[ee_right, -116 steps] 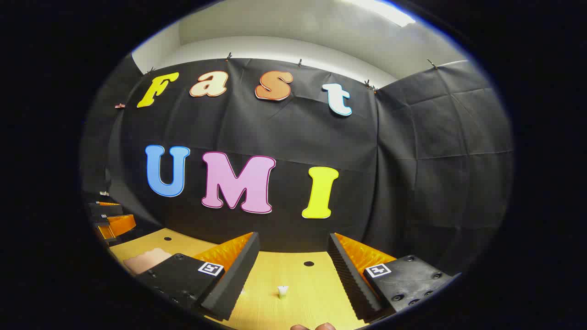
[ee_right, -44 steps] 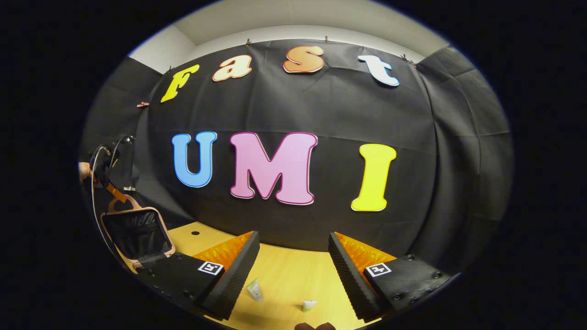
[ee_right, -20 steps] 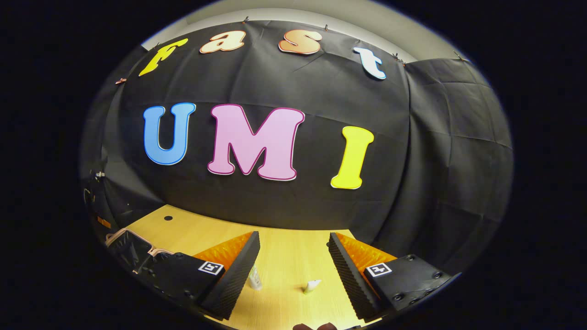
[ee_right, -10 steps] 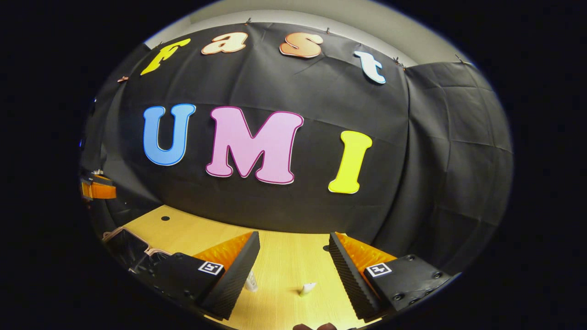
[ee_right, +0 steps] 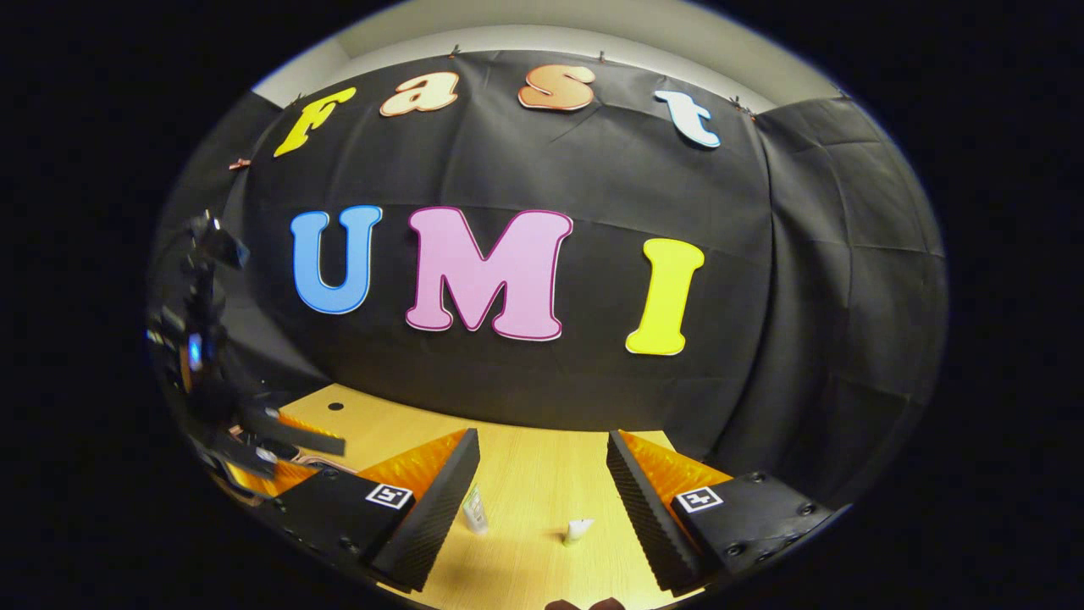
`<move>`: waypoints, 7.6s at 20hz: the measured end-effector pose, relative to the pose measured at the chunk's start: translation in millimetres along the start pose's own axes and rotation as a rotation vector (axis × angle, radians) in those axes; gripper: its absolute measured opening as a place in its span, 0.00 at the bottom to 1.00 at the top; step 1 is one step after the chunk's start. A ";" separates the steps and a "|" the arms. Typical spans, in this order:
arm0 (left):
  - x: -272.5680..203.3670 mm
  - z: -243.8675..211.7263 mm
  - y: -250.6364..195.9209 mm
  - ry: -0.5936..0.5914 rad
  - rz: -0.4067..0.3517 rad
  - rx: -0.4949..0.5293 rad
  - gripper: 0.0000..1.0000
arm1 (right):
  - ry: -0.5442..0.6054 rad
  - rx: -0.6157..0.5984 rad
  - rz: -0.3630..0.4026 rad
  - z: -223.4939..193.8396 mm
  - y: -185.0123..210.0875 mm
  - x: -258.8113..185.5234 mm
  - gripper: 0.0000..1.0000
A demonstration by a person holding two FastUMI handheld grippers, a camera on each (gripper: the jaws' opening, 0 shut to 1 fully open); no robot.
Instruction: First open the suitcase, pack the skin care products into it, and then close the suitcase.
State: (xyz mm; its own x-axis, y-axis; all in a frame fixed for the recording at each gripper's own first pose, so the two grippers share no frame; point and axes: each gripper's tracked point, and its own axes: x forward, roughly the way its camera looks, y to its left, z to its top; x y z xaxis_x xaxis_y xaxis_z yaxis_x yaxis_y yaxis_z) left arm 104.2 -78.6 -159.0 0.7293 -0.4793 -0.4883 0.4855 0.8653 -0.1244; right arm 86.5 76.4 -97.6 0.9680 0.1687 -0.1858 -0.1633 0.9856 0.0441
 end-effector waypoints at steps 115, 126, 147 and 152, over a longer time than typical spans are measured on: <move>-302.6 -84.2 313.8 0.141 0.620 -0.538 0.09 | 0.609 0.133 0.443 -170.6 211.8 -55.3 0.97; -128.9 14.0 95.4 0.019 0.078 -0.542 0.10 | 0.593 0.097 0.382 -171.3 116.4 -99.3 0.97; 15.9 -99.3 13.6 0.398 0.459 -0.105 0.95 | 0.459 0.038 0.303 -152.1 -9.7 -128.6 0.97; -39.9 11.1 -15.0 0.059 0.555 -0.102 0.96 | 0.276 -0.040 0.350 -90.6 -21.9 -108.3 0.97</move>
State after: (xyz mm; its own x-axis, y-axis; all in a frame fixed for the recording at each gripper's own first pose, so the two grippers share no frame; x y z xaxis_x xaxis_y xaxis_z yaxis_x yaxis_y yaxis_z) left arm 73.1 -74.1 -128.1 0.8323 0.0580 -0.5512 -0.0143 0.9964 0.0832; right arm -32.0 37.6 -167.4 0.7669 0.4833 -0.4222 -0.4842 0.8675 0.1135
